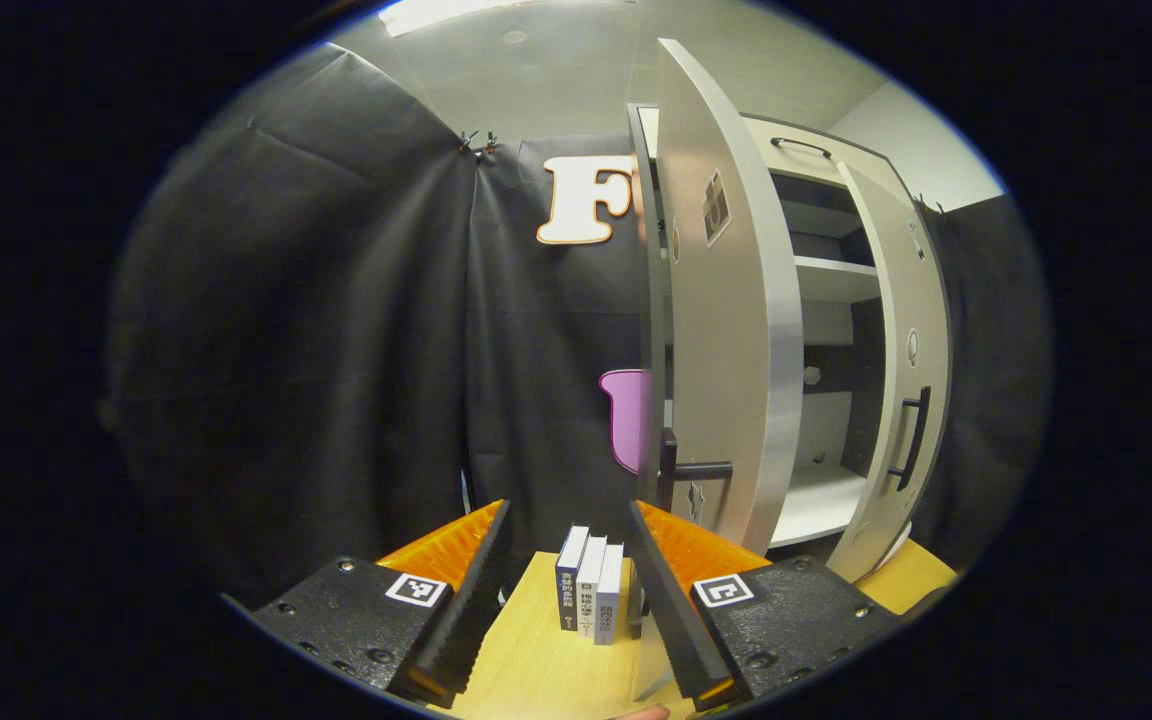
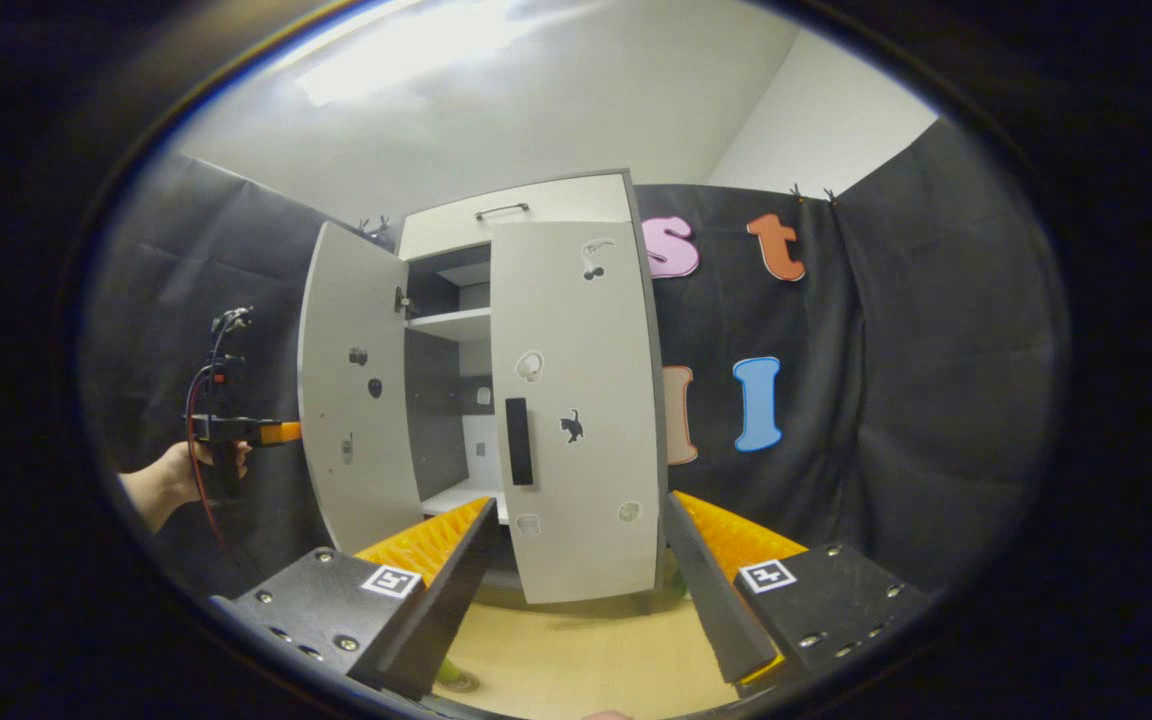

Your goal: Grasp the bottle in the cabinet with the left hand and place it on the coaster, then close the right door with the right hand and the left door with the left hand.

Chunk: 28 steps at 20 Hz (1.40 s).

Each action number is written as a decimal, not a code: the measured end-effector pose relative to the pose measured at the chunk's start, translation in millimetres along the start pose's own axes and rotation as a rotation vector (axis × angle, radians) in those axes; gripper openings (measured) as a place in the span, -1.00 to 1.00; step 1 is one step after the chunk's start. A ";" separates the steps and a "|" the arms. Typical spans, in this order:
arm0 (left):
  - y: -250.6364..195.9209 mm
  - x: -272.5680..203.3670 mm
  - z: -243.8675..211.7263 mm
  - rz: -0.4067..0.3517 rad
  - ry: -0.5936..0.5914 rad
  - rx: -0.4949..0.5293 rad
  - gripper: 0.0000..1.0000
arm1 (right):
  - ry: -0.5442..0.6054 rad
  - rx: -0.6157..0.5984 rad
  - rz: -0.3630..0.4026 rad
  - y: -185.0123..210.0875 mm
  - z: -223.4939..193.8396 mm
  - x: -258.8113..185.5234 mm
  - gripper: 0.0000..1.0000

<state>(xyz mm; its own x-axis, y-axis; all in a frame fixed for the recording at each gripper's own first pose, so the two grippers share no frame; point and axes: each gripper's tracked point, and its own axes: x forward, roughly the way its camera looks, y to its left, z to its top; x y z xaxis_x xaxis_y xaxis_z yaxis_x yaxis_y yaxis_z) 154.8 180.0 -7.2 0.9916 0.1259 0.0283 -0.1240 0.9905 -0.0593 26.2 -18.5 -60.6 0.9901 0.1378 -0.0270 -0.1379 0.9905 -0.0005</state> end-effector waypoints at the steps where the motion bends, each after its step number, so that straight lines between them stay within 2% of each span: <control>1: -0.2 0.4 -1.2 -0.015 0.004 -0.024 0.50 | 0.000 0.003 0.000 2.1 -1.0 3.9 0.99; 2: -2.2 0.3 -2.2 -0.029 0.012 -0.048 0.41 | 0.001 0.005 0.000 2.9 -1.1 5.9 0.99; 3: -5.6 -0.7 -3.8 -0.044 0.021 -0.064 0.51 | 0.002 0.008 0.000 3.3 -2.4 9.3 0.99; 7: -16.5 -3.2 -3.4 -0.075 0.012 -0.039 0.53 | 0.009 0.003 0.021 10.5 -4.1 14.5 0.99; 8: -20.0 -3.8 -2.9 -0.079 0.010 -0.032 0.41 | 0.011 -0.004 0.024 11.3 -4.1 15.7 0.99; 9: -24.1 -4.4 -2.8 -0.085 0.013 -0.029 0.41 | 0.014 -0.009 0.024 10.6 -5.3 16.6 0.94; 10: -28.1 -4.5 -4.3 -0.094 0.015 -0.027 0.41 | 0.016 -0.012 0.021 9.3 -5.2 18.2 0.99; 11: -32.1 -5.3 -3.7 -0.101 0.016 -0.030 0.53 | 0.019 -0.010 0.019 8.7 -5.5 20.9 0.99; 12: -34.9 -5.3 -3.6 -0.108 0.017 -0.031 0.53 | 0.022 -0.009 0.017 8.1 -5.4 21.6 0.99; 13: -37.7 -5.8 -3.1 -0.110 0.016 -0.033 0.41 | 0.022 -0.008 0.017 8.3 -6.0 22.8 0.99; 15: -43.8 -6.7 -4.0 -0.115 0.019 -0.030 0.41 | 0.023 -0.015 0.019 7.5 -6.3 22.7 0.99; 16: -45.5 -6.2 -4.1 -0.123 0.020 -0.029 0.53 | 0.024 -0.023 0.019 6.9 -6.5 22.2 0.94; 17: -47.4 -6.2 -4.3 -0.136 0.022 -0.030 0.53 | 0.023 -0.029 0.015 5.5 -6.9 20.9 0.99; 28: -52.2 -4.3 -5.1 -0.181 0.031 -0.013 0.53 | 0.003 0.005 -0.033 -13.0 4.4 -4.2 0.99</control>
<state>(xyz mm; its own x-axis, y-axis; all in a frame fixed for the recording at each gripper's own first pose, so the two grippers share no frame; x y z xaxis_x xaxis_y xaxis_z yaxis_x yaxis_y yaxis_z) 157.1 127.5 -9.3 0.9984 -0.0562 0.0092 0.0567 0.9960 -0.0694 24.0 -31.9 -56.0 0.9940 0.1051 -0.0296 -0.1051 0.9945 0.0033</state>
